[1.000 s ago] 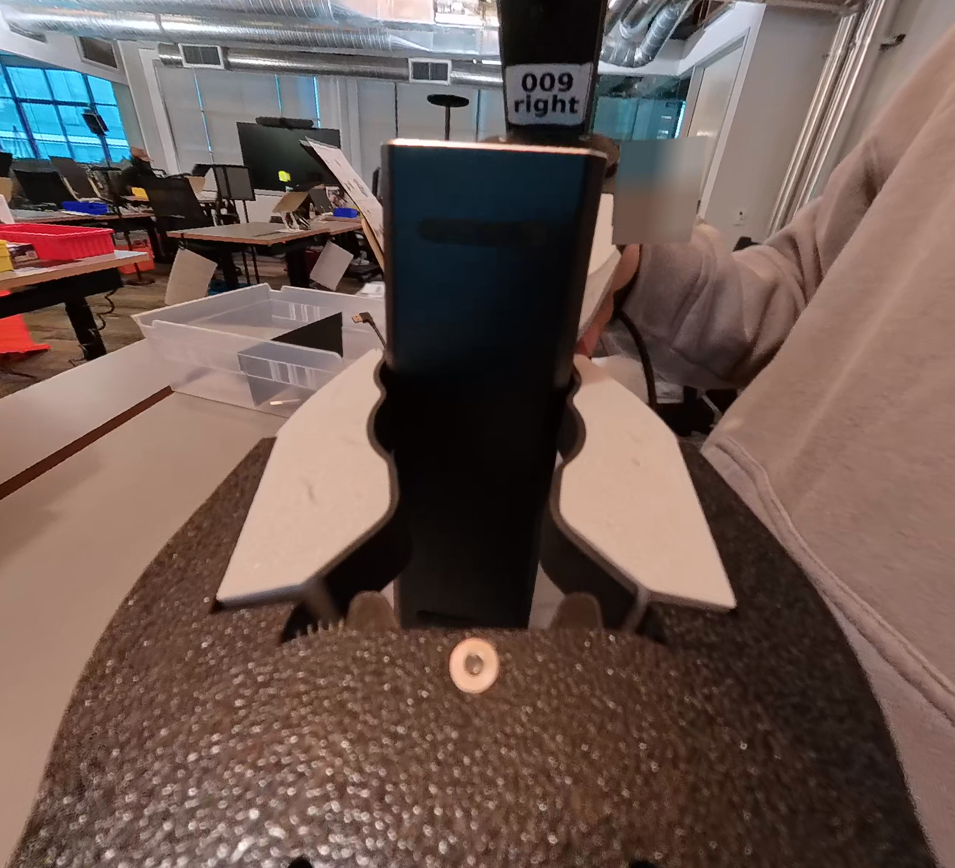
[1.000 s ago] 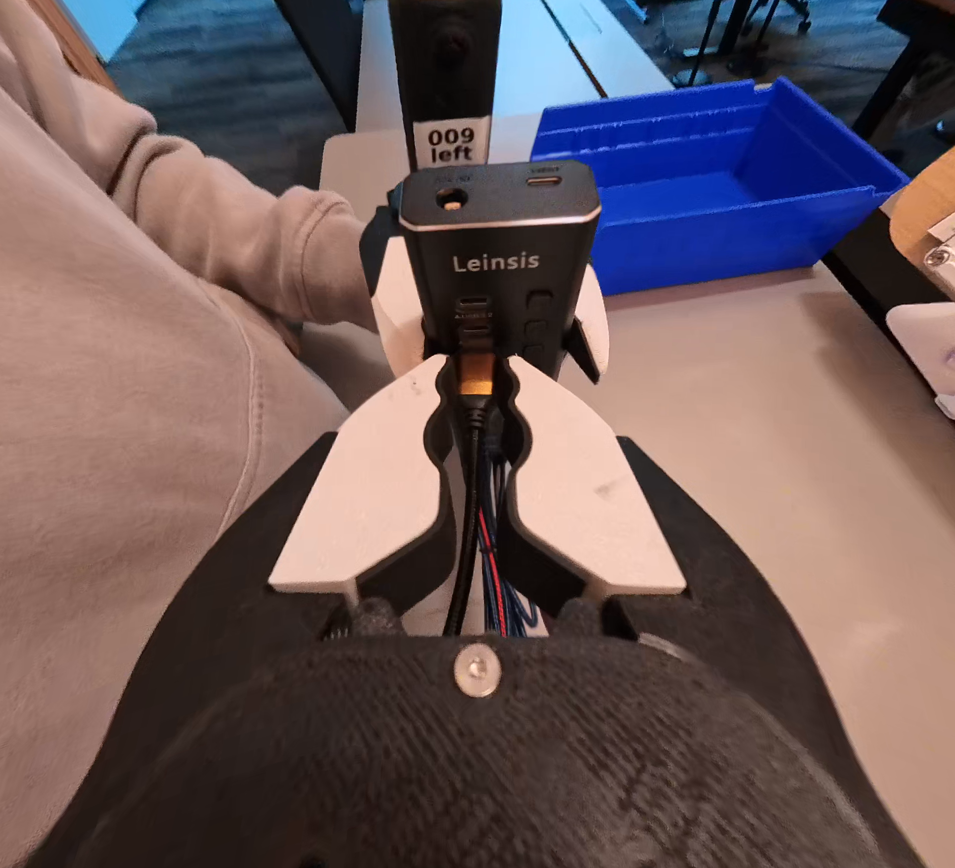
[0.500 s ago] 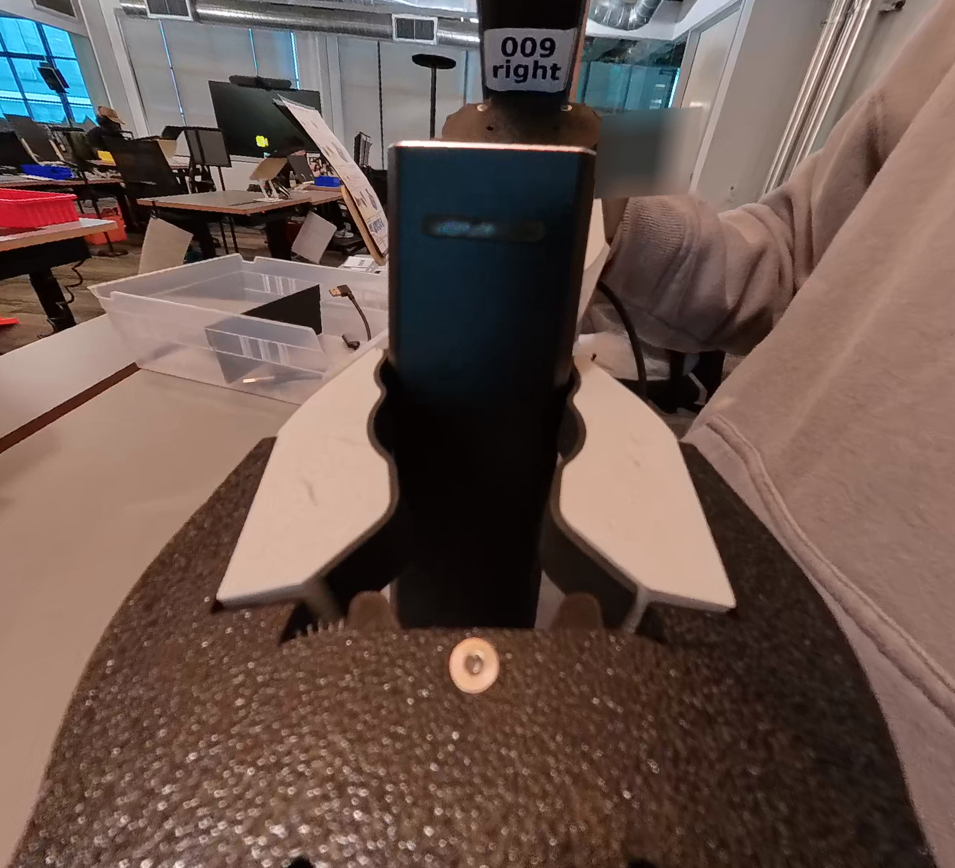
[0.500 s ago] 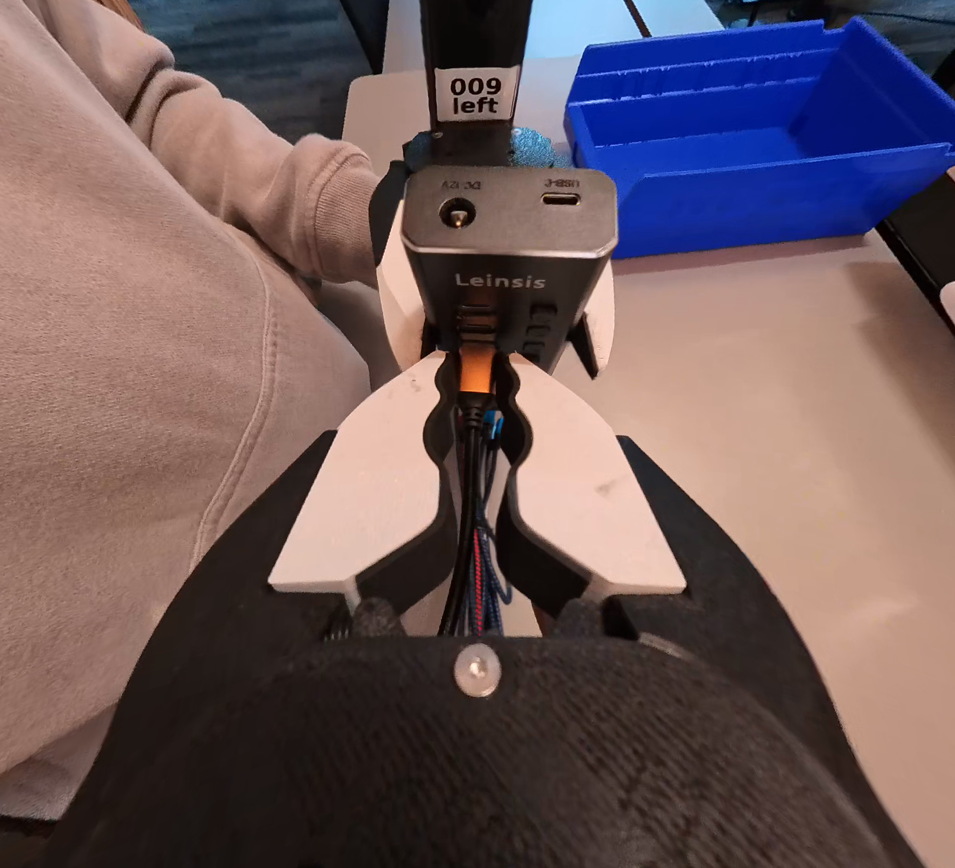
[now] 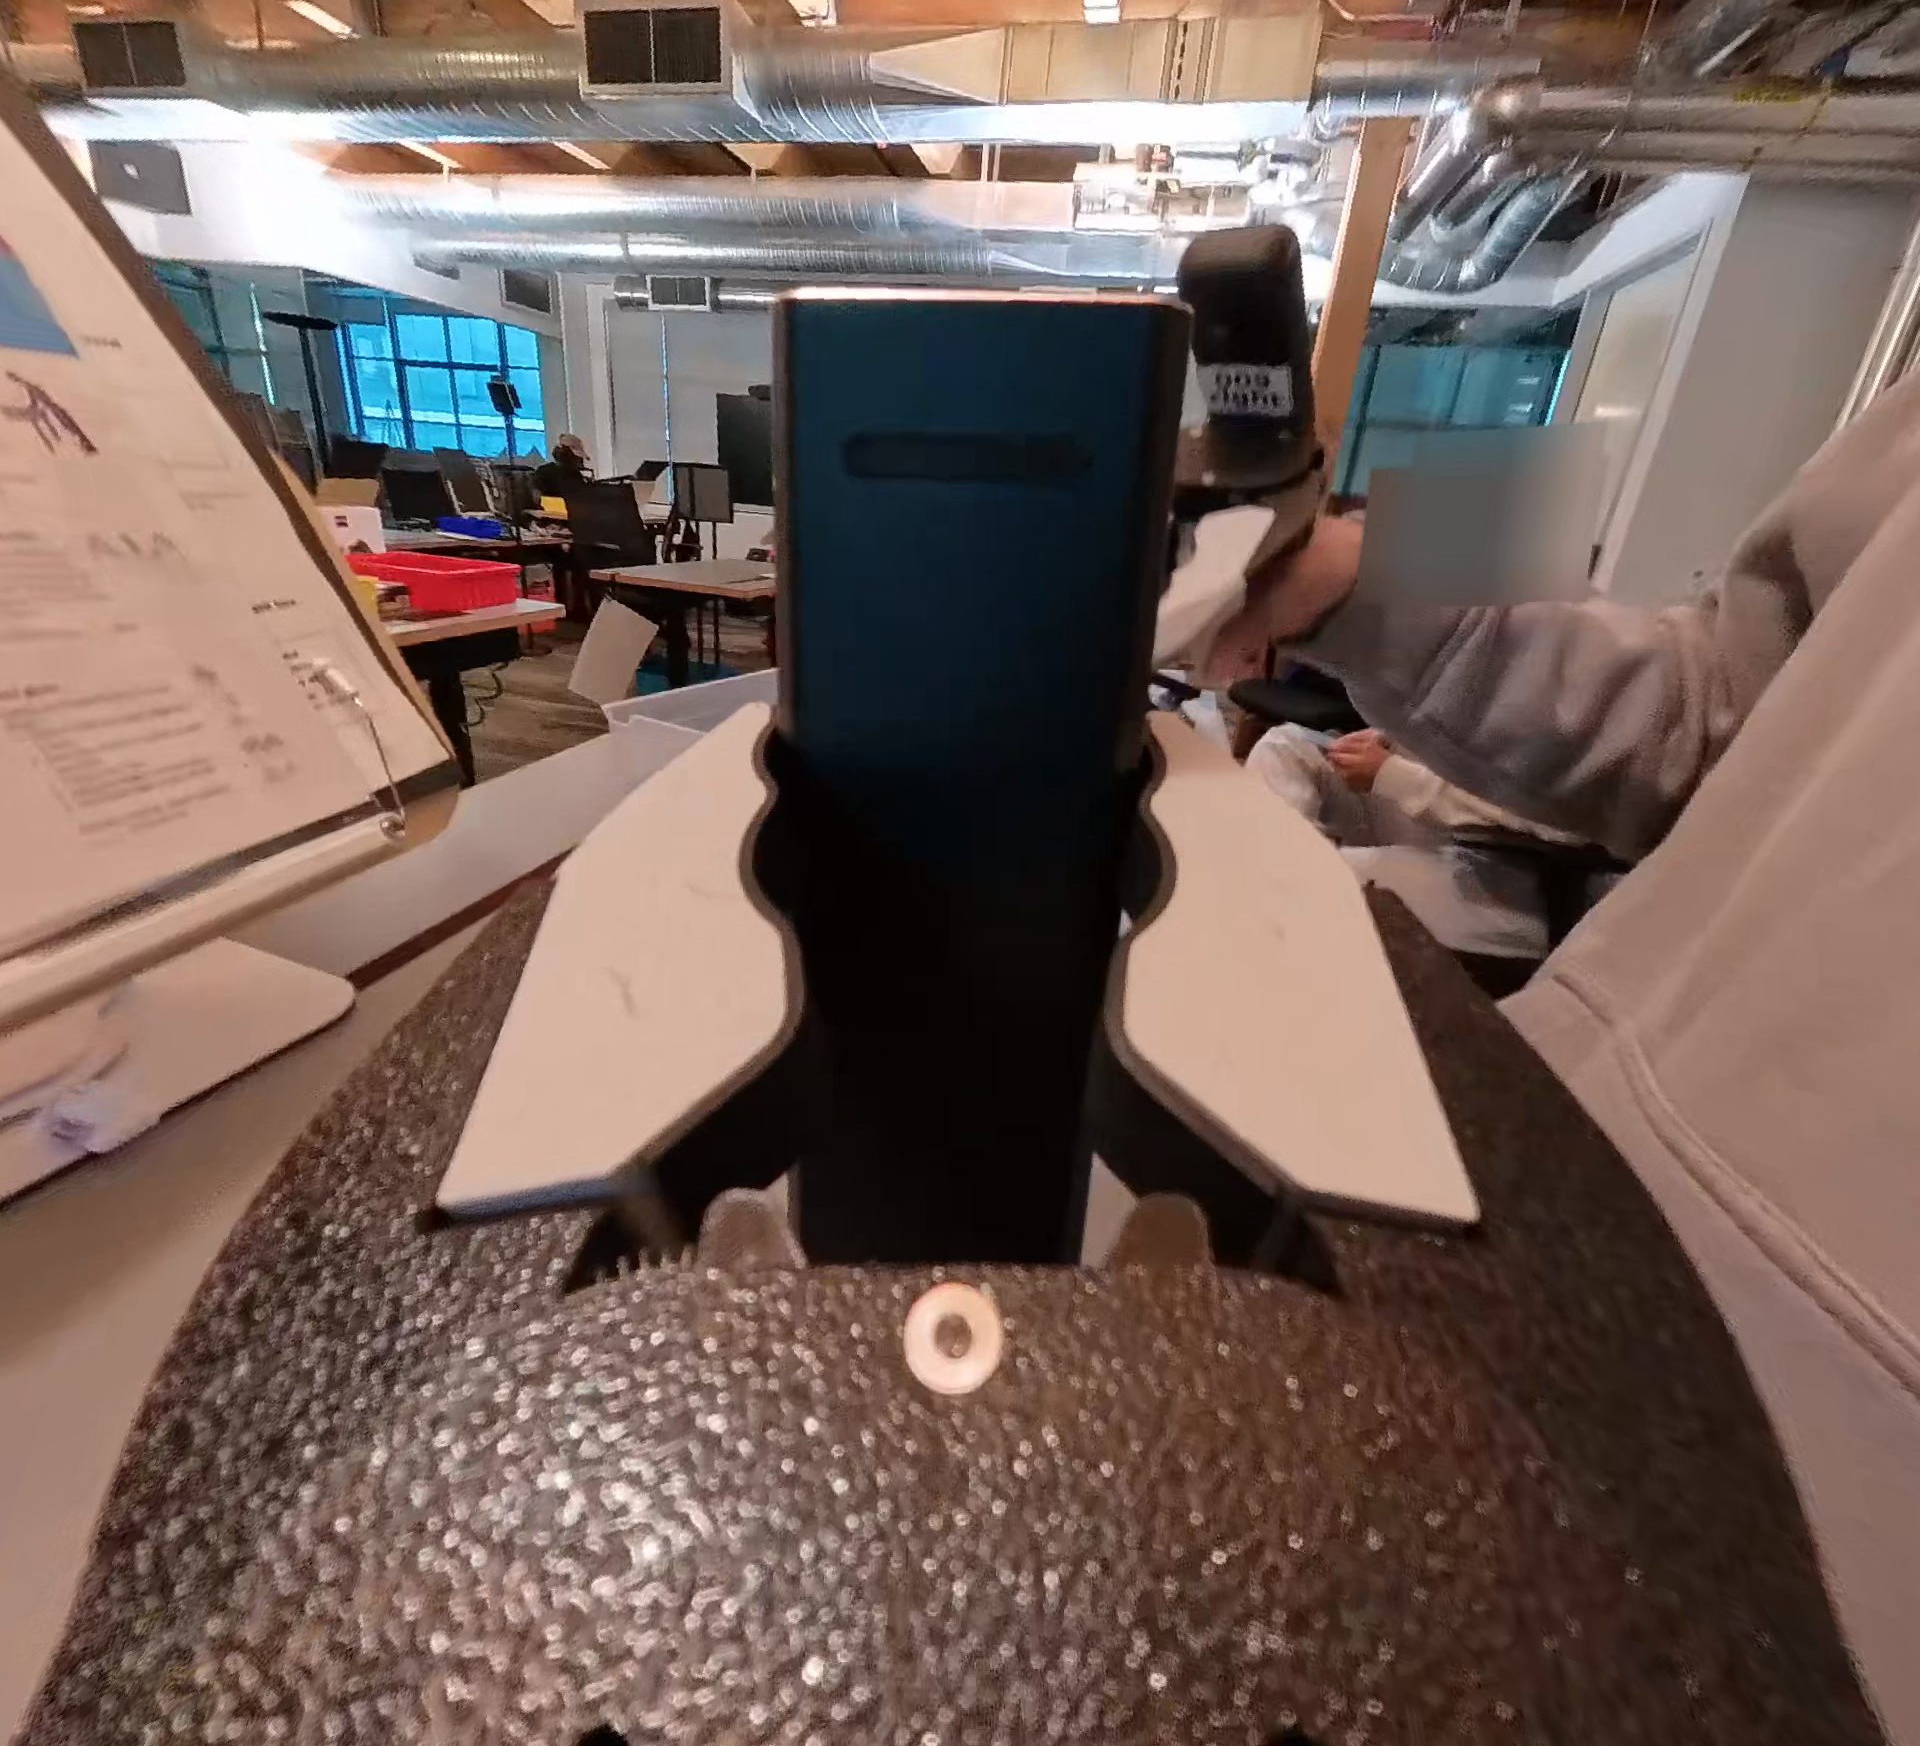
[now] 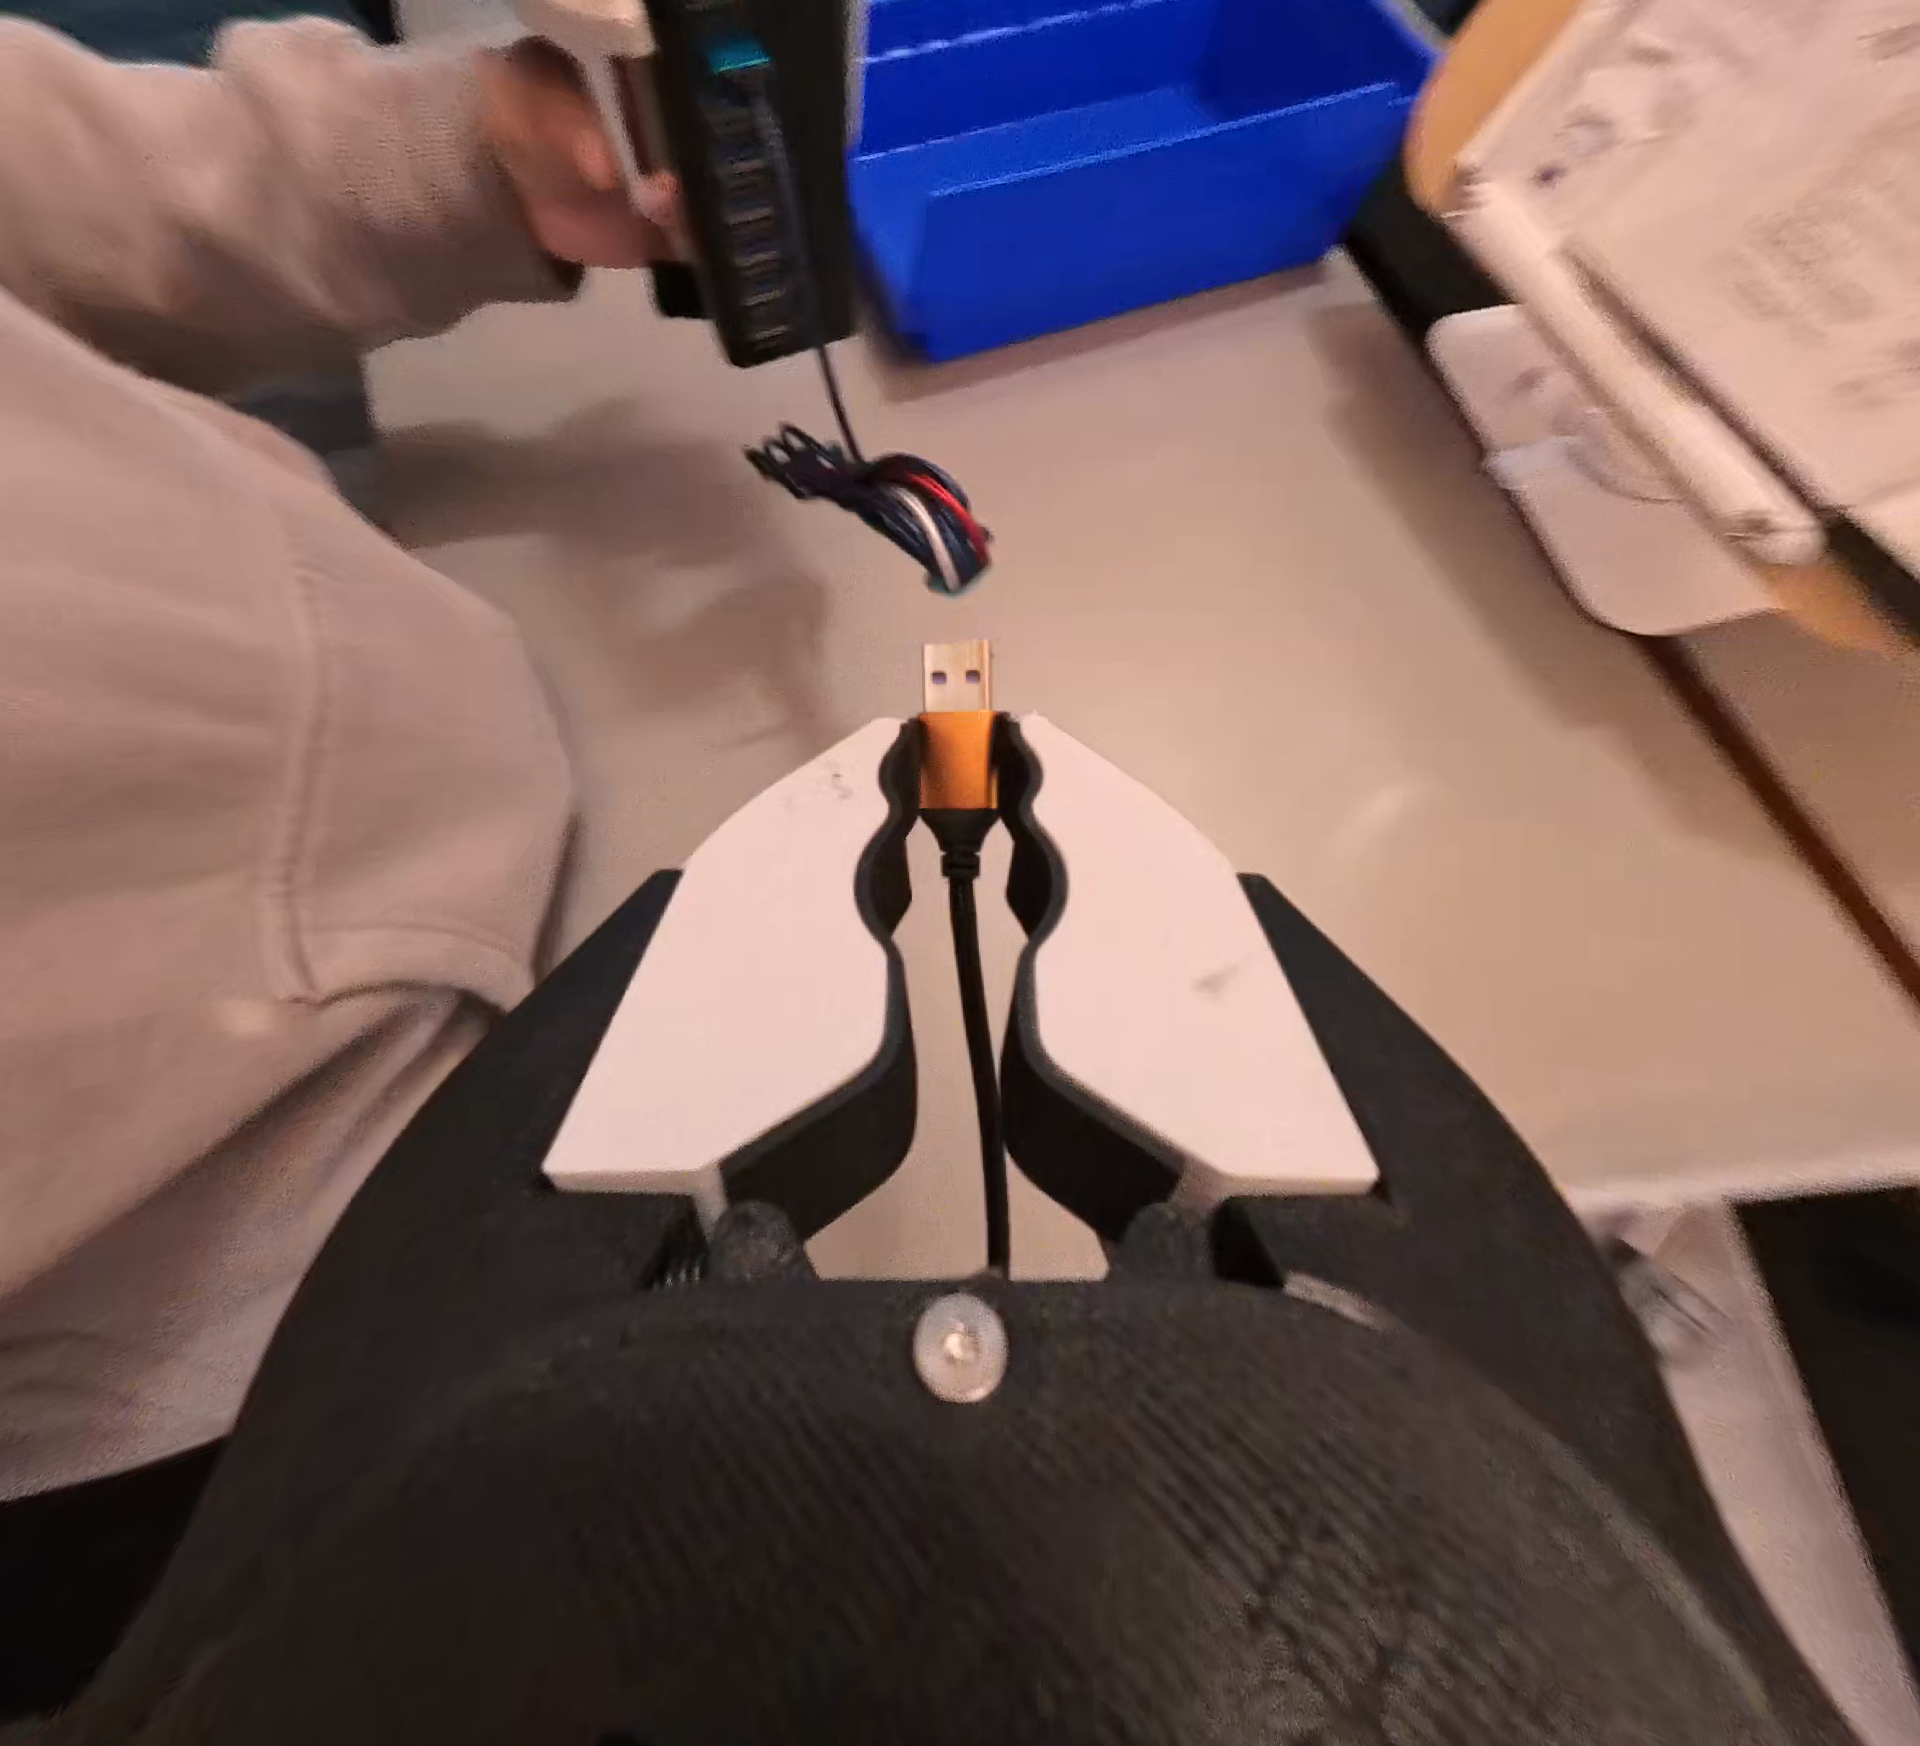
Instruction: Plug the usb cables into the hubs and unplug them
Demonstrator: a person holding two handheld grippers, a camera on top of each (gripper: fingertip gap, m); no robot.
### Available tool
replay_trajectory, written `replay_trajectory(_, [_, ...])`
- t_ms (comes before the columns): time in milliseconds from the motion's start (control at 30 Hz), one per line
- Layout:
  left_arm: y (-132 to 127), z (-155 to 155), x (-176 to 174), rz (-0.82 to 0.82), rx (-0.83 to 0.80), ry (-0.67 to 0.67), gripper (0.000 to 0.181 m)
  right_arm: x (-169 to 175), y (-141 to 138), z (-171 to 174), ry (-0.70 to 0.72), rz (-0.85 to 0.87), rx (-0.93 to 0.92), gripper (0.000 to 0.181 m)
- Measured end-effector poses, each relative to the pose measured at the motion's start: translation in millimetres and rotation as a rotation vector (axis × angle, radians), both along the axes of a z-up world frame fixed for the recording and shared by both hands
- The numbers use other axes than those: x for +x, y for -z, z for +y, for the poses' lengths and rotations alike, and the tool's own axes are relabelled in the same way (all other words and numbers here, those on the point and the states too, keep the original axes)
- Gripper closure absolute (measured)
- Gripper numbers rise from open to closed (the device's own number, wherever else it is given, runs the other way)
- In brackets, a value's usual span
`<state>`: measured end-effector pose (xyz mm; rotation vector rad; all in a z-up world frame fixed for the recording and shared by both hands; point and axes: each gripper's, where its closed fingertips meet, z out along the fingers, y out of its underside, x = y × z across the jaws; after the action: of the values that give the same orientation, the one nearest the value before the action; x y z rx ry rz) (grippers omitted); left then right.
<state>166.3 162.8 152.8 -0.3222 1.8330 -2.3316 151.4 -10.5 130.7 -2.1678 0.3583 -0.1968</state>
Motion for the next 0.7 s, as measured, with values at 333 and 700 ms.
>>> replay_trajectory(333, [10, -24, -22, -0.016, 0.076, 0.093, 0.120, 86, -120, -144, 0.341, -0.461, 0.138, 0.166])
replay_trajectory(700, [20, -36, -24, 0.034, 0.038, 0.141, 0.121, 166, -56, -252, 0.674, -0.727, 0.355, 0.167])
